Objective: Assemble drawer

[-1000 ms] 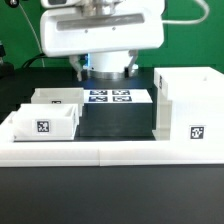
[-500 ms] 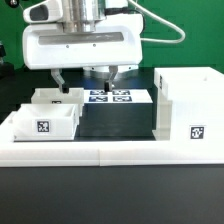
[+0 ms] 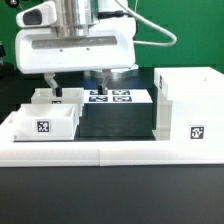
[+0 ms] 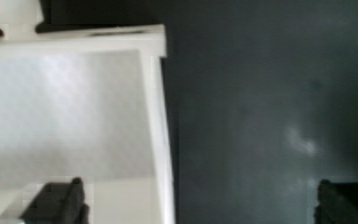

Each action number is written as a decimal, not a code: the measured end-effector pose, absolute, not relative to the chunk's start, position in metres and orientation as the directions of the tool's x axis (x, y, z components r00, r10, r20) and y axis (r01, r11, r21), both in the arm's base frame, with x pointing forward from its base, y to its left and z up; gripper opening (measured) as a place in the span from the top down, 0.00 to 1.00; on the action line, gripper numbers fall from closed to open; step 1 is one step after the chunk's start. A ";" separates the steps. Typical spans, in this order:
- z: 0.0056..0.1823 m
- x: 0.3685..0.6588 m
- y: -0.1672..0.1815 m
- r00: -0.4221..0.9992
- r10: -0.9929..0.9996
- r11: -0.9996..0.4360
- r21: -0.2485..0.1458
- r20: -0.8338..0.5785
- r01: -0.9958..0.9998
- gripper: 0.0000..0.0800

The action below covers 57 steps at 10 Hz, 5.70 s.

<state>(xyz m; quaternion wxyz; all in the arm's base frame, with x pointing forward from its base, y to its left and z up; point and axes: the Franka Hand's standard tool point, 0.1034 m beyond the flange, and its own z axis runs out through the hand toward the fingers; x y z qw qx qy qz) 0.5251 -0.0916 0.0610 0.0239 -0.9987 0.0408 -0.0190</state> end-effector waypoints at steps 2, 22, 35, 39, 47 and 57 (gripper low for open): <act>0.047 0.519 -0.095 0.996 -0.080 -0.996 -0.043 0.024 -0.079 0.19; 0.007 0.500 -0.096 0.998 -0.066 -0.998 -0.025 -0.009 -0.066 0.95; 0.027 0.509 -0.075 0.925 0.379 -0.924 -0.068 -0.040 0.376 0.95; 0.026 0.511 -0.076 0.725 0.689 -0.725 -0.034 -0.016 0.688 0.95; 0.027 0.515 -0.075 0.097 0.993 -0.098 -0.016 -0.060 0.995 0.95; 0.023 0.528 -0.050 0.038 0.998 -0.040 -0.042 -0.046 0.998 0.95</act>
Offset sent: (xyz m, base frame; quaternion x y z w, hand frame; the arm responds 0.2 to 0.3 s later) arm -0.0089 0.0073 -0.0231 0.0268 -0.0104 0.0103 0.9995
